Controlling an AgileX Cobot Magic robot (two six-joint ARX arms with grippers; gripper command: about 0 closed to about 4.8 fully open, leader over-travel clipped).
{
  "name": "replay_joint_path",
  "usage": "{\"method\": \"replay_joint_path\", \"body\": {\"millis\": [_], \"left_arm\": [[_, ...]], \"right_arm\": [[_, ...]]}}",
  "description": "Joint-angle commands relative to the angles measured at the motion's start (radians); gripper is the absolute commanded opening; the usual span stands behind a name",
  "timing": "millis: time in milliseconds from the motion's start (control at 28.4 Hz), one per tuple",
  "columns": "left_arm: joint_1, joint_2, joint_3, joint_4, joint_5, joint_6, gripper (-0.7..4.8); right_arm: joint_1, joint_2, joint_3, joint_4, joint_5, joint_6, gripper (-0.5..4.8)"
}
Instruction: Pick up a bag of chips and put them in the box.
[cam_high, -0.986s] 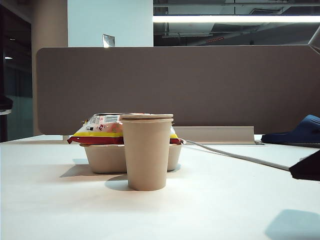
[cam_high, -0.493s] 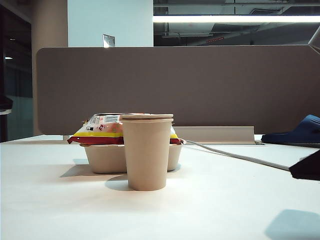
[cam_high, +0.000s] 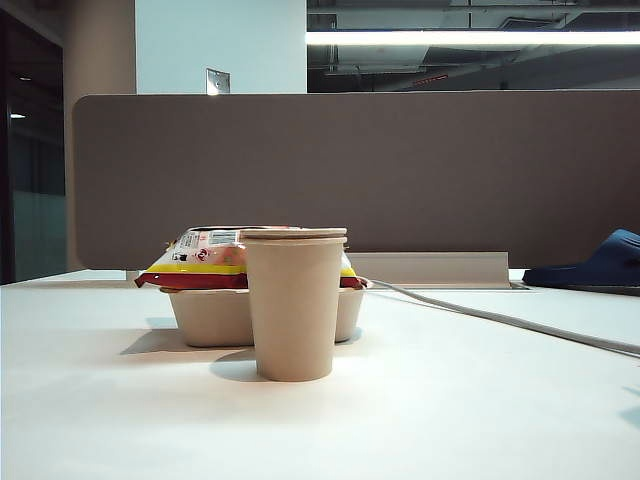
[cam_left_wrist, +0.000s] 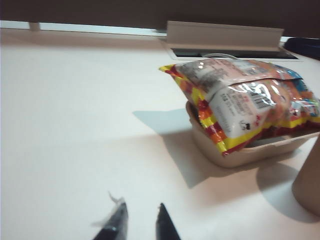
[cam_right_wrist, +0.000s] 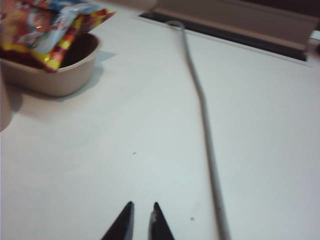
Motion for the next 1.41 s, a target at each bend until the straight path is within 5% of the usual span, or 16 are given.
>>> {"method": "replay_joint_path", "body": {"millis": [35, 599, 1408], "left_arm": [[0.023, 0.0, -0.003, 0.002, 0.003, 0.004, 0.79], [0.052, 0.0, -0.003, 0.002, 0.004, 0.004, 0.79], [0.052, 0.0, -0.003, 0.002, 0.003, 0.004, 0.79]], "right_arm": [[-0.066, -0.047, -0.001, 0.011, -0.002, 0.001, 0.5], [-0.252, -0.15, -0.001, 0.011, -0.002, 0.001, 0.5], [-0.258, -0.15, -0.001, 0.011, -0.002, 0.001, 0.5]]}}
